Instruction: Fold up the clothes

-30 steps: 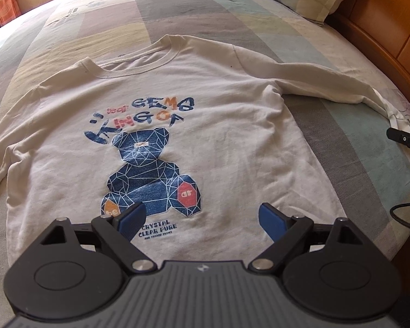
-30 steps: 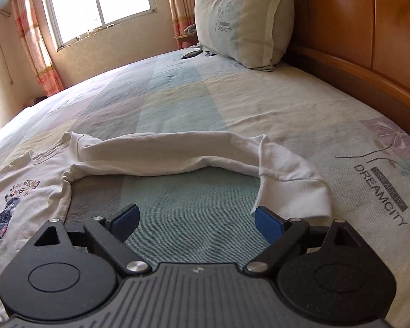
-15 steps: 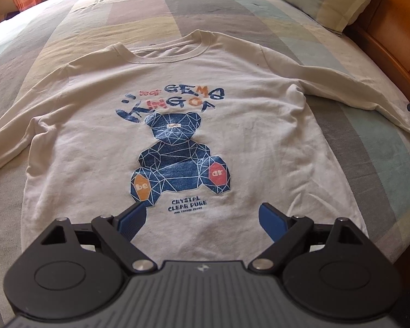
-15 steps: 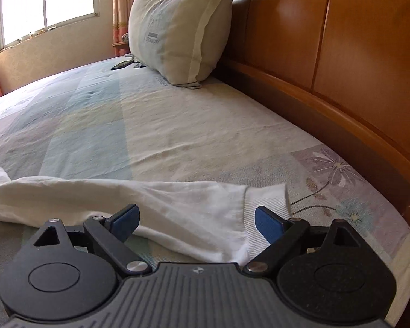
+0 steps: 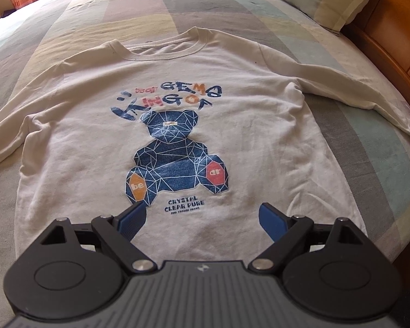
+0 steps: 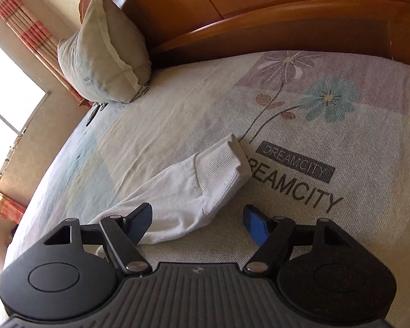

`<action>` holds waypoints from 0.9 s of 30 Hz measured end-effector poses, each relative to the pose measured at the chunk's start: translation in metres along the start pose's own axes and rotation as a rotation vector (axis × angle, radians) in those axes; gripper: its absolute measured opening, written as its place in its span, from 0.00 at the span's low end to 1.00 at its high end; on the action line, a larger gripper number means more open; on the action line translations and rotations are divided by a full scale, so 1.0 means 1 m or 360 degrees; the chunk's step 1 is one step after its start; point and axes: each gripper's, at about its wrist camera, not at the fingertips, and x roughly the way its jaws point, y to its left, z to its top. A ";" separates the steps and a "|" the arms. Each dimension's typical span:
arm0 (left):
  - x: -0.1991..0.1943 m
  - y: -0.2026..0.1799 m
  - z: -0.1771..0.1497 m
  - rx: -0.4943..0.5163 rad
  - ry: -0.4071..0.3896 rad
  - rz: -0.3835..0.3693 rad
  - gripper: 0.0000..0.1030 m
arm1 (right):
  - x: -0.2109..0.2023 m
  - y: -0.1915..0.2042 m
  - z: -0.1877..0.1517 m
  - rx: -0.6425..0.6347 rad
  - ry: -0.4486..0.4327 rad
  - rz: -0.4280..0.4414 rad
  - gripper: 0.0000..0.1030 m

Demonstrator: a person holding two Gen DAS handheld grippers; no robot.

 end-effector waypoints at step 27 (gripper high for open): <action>0.007 -0.002 0.000 -0.0017 0.0000 -0.0020 0.87 | 0.023 0.141 0.007 -0.0801 0.0027 0.0036 0.17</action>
